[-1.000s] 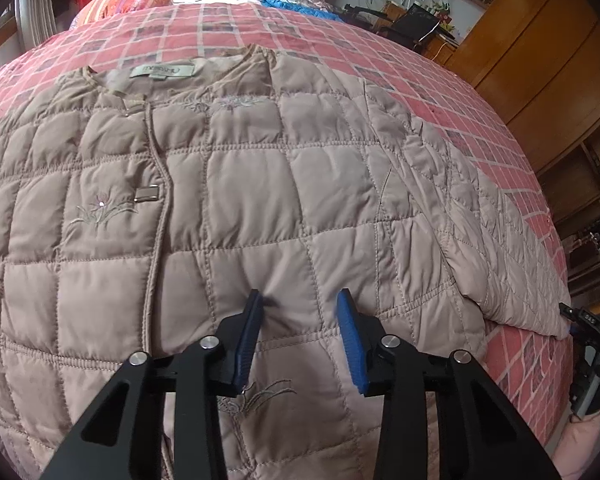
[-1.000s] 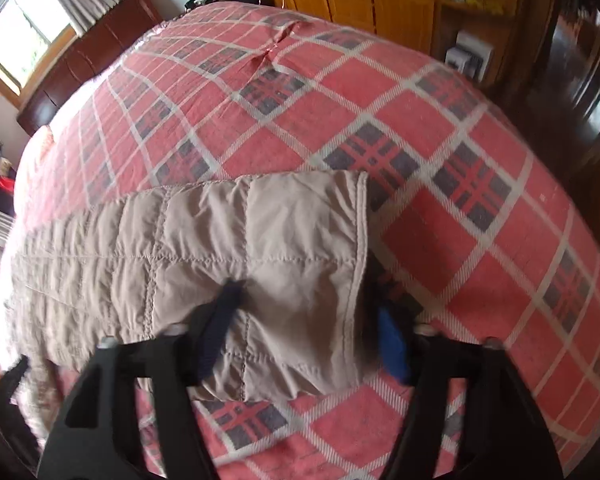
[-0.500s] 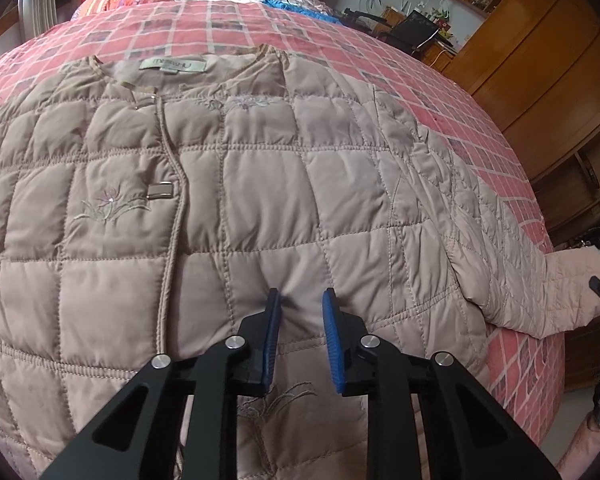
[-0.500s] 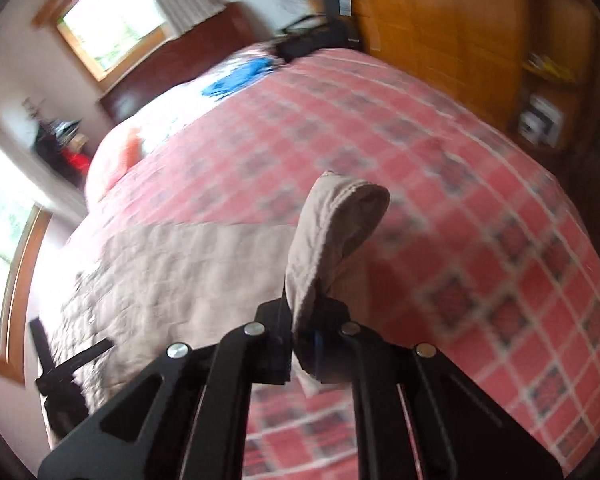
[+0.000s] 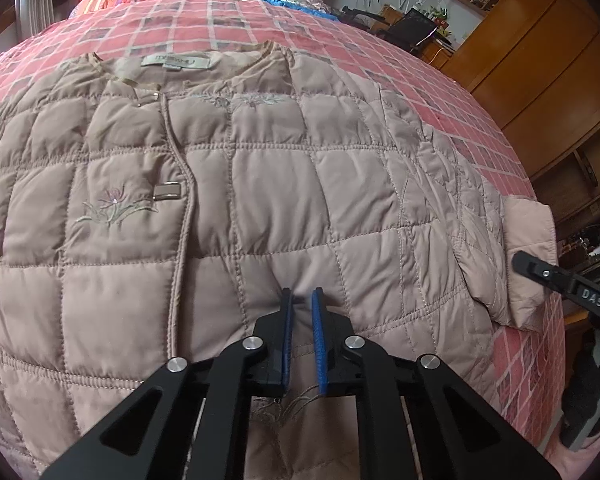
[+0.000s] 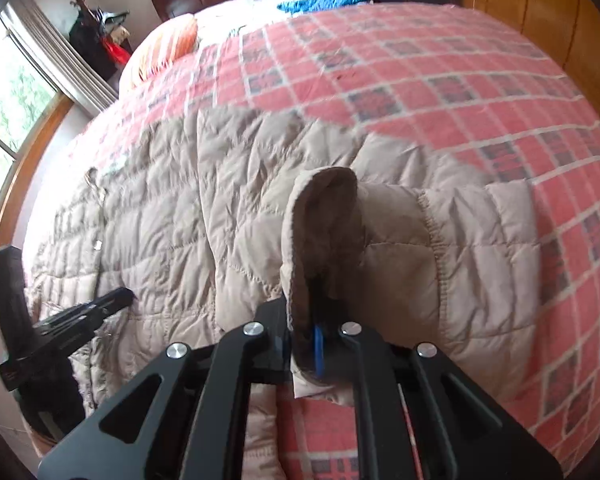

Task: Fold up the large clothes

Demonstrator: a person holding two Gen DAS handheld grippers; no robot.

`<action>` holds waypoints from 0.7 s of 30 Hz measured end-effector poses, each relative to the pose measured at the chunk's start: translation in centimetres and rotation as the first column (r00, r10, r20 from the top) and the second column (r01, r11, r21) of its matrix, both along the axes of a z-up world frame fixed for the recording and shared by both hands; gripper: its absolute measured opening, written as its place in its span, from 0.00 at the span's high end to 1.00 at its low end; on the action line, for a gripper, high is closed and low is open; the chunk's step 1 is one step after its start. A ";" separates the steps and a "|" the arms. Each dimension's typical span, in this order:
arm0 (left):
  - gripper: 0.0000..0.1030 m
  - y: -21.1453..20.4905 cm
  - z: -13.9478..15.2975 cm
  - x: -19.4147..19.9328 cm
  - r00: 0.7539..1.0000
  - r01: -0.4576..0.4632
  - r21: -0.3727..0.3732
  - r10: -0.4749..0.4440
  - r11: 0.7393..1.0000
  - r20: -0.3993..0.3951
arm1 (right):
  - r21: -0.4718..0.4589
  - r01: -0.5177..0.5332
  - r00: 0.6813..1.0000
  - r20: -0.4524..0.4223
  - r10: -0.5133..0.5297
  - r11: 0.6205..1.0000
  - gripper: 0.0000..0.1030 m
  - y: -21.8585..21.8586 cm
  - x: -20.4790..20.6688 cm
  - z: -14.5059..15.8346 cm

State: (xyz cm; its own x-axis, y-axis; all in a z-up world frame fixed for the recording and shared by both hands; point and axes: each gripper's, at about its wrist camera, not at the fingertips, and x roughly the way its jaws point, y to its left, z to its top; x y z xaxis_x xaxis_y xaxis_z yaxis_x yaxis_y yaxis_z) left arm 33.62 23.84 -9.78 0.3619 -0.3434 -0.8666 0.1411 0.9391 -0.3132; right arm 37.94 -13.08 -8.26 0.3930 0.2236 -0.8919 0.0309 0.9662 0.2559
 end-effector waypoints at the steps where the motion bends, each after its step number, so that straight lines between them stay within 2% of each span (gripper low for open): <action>1: 0.90 0.0 0.0 0.0 1.000 0.001 -0.001 -0.001 1.000 0.001 | 0.000 -0.002 1.000 -0.013 0.002 1.000 0.89 0.3 0.4 -0.6; 5: 0.90 0.1 -0.1 0.0 1.000 0.005 -0.001 -0.005 1.000 0.003 | -0.001 -0.022 1.000 -0.016 0.022 1.000 0.81 1.0 0.3 -1.1; 8: 0.90 0.0 0.0 0.0 1.000 0.006 0.004 -0.006 1.000 0.004 | 0.100 -0.057 0.998 0.023 0.055 0.993 0.69 0.0 -0.9 0.7; 9: 0.90 0.0 0.1 0.0 1.000 0.006 0.000 -0.006 1.000 0.002 | 0.153 -0.070 0.997 0.051 0.063 0.986 0.62 -0.3 -1.4 1.8; 11: 0.85 -0.1 0.5 -0.1 1.000 0.004 -0.003 -0.004 1.000 -0.004 | 0.216 -0.091 0.988 0.141 0.061 0.972 0.62 -1.3 -2.4 4.2; 13: 0.83 -0.5 1.3 -0.5 1.000 0.000 -0.005 0.000 1.000 0.005 | 0.257 -0.087 0.979 0.201 0.035 0.963 0.55 -3.0 -3.4 6.2; 14: 0.82 -0.9 1.7 -0.7 1.000 0.005 -0.005 -0.005 1.000 0.016 | 0.261 -0.067 0.977 0.213 0.010 0.963 0.55 -3.8 -3.7 6.7; 16: 0.82 -2.1 2.7 -1.2 0.999 0.029 -0.023 -0.028 0.999 0.029 | 0.224 0.014 0.976 0.210 -0.062 0.974 0.54 -5.6 -3.8 6.8; 18: 0.79 -4.0 3.5 -1.4 0.997 0.070 -0.067 -0.068 0.995 0.026 | 0.176 0.088 0.983 0.145 -0.115 0.980 0.54 -7.5 -3.4 5.5; 21: 0.76 -8.0 4.0 -1.5 0.991 0.135 -0.099 -0.135 0.986 0.015 | 0.146 0.191 0.977 0.066 -0.202 0.971 0.57 -9.8 -3.1 3.3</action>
